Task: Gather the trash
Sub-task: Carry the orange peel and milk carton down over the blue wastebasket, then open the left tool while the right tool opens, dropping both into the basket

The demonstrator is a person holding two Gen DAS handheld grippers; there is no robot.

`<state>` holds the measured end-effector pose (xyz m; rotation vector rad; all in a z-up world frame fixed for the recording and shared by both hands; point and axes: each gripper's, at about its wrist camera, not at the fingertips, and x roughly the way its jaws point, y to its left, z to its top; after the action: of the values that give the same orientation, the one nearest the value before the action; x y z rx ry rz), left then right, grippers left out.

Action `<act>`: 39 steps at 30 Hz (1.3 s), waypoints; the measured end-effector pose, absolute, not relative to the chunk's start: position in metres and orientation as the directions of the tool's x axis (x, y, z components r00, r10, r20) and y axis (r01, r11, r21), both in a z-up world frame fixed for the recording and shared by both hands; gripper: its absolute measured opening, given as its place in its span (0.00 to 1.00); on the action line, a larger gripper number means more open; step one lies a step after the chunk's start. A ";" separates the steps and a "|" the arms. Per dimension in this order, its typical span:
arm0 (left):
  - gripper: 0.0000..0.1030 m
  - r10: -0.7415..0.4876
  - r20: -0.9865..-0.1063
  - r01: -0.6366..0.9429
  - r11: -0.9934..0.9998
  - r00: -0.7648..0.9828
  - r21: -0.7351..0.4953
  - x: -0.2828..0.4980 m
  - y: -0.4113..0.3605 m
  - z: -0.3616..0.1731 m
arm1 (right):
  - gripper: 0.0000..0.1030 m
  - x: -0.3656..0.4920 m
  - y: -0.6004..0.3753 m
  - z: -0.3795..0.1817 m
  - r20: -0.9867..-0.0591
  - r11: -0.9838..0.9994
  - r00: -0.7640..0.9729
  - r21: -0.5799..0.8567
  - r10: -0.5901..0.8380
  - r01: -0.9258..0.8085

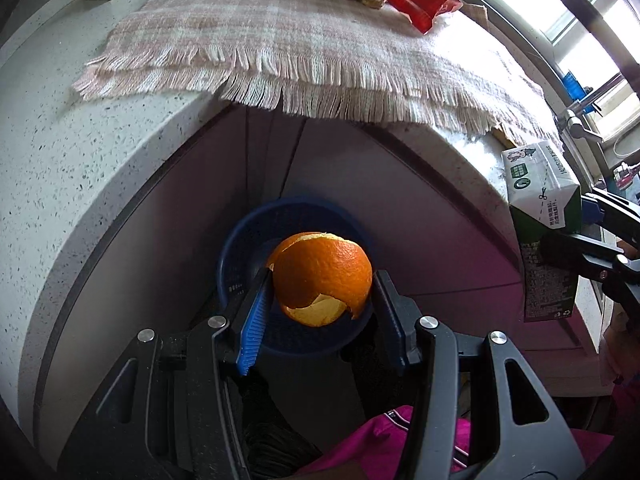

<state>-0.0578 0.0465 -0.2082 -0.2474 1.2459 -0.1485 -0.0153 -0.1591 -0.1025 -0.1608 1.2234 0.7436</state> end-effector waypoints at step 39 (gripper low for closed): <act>0.65 -0.227 -0.949 -0.089 0.964 0.218 -0.250 -0.066 0.055 -0.278 | 0.68 -0.013 -0.113 -0.180 -0.925 0.748 0.035 0.284 0.379 -0.599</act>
<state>-0.0656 0.0555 -0.2779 -0.2744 1.3532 -0.0967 -0.0127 -0.1129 -0.1801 -0.2021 1.3391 0.7596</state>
